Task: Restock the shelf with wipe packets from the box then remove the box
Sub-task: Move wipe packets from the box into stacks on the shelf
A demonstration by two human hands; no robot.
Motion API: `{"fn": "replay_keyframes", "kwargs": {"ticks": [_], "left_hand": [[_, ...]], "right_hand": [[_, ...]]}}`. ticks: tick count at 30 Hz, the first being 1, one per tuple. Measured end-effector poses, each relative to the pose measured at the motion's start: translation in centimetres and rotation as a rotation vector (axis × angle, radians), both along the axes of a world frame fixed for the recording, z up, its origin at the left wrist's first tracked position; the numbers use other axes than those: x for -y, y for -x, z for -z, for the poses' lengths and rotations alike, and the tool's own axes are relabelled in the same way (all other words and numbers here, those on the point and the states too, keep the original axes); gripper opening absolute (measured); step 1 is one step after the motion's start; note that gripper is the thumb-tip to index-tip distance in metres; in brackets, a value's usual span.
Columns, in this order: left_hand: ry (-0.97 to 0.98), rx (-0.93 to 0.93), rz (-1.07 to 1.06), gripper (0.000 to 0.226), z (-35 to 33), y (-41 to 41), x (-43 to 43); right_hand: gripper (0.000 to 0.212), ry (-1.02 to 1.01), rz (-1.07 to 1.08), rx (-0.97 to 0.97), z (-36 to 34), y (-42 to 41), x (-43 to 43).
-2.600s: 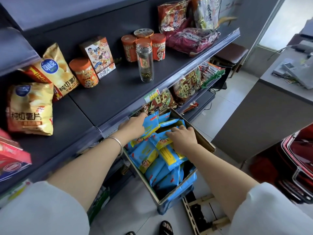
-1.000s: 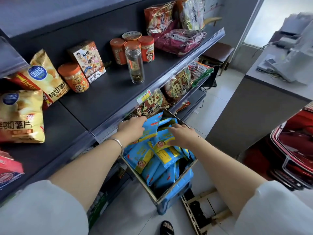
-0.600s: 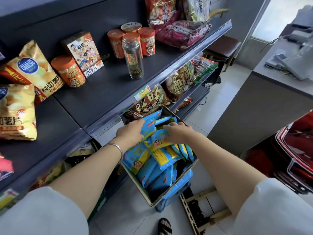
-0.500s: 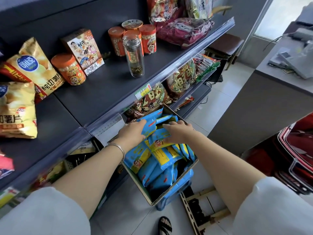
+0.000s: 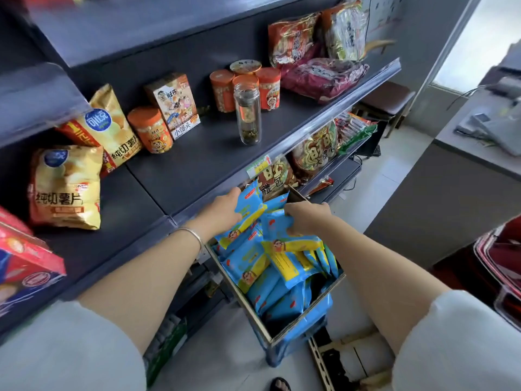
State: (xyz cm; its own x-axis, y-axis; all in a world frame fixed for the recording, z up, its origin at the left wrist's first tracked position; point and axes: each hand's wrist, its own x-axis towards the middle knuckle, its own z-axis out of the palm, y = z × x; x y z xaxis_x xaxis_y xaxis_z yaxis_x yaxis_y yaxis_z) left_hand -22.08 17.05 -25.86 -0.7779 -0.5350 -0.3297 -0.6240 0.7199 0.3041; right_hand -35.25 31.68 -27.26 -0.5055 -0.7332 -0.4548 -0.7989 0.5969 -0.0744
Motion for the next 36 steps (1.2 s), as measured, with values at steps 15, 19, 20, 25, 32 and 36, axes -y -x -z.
{"fn": "replay_keyframes", "kwargs": {"ticks": [15, 19, 20, 25, 32, 36], "left_hand": [[0.358, -0.349, -0.091, 0.038, -14.3, -13.9, 2.4], [0.415, -0.461, -0.123, 0.041, -19.2, -19.2, 3.7], [0.400, -0.498, -0.145, 0.039, -20.4, -20.6, 4.0], [0.403, -0.617, -0.262, 0.031, -26.2, -27.7, 5.5], [0.662, -0.637, -0.454, 0.030, -30.0, -37.2, 8.6], [0.750, -0.633, -0.556, 0.025, -31.0, -42.4, 11.2]], "right_hand": [[0.031, 0.604, 0.190, -0.008, -13.6, -10.9, 2.3], [0.035, 0.782, 0.177, -0.011, -17.8, -15.6, 3.4], [0.037, 0.812, 0.165, -0.025, -18.9, -16.8, 3.7], [0.038, 0.930, 0.048, -0.099, -24.1, -22.8, 6.6], [0.040, 1.059, -0.157, -0.141, -28.5, -30.8, 14.2], [0.036, 1.104, -0.287, -0.194, -30.5, -34.5, 19.3]]}}
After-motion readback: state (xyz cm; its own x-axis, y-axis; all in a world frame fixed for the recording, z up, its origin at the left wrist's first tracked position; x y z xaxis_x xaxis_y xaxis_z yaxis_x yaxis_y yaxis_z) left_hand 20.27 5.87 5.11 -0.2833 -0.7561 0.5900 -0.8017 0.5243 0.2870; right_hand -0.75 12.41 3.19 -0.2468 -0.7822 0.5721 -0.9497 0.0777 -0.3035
